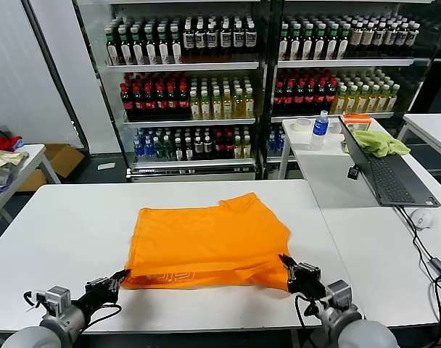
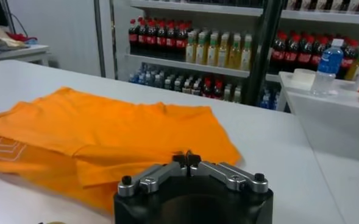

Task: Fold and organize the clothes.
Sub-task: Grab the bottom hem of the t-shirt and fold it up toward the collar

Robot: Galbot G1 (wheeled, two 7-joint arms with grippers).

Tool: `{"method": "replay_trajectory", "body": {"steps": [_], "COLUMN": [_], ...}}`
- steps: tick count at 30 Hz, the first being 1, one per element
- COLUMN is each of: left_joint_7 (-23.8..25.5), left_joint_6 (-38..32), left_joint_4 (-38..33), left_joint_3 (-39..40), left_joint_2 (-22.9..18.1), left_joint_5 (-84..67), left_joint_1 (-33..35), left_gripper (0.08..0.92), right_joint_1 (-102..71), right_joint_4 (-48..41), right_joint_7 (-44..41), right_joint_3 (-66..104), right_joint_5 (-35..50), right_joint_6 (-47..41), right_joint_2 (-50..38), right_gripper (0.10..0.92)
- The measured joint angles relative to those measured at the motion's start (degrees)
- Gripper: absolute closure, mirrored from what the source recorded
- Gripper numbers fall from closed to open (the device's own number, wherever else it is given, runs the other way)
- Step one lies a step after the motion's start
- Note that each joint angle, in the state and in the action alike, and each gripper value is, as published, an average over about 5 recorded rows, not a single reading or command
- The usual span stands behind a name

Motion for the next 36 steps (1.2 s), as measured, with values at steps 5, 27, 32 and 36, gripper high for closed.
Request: {"method": "replay_trajectory", "body": {"steps": [5, 27, 32, 36], "left_joint_7": [1.1, 3.1, 3.2, 3.0], "left_joint_6": [0.0, -0.1, -0.3, -0.4], "left_joint_4": [2.5, 8.9, 8.9, 8.6], "left_joint_3": [2.0, 8.2, 8.0, 6.9], "left_joint_2": [0.3, -0.2, -0.3, -0.2], "left_joint_5": [-0.4, 0.8, 1.1, 0.7], "left_joint_1": [-3.1, -12.1, -12.1, -11.9], "left_gripper": [0.919, 0.848, 0.710, 0.588], "right_joint_1": [2.1, 4.6, 4.6, 4.3], "right_joint_4": [-2.0, -7.7, -8.4, -8.8], "right_joint_7": [-0.2, -0.1, 0.3, 0.5], "right_joint_3": [-1.1, -4.3, -3.9, -3.1], "right_joint_5": [0.3, -1.3, -1.5, -1.8], "right_joint_6": [-0.1, -0.7, -0.8, -0.8], "right_joint_2": [0.1, 3.3, 4.3, 4.9], "right_gripper": [0.918, 0.818, 0.680, 0.558]}}
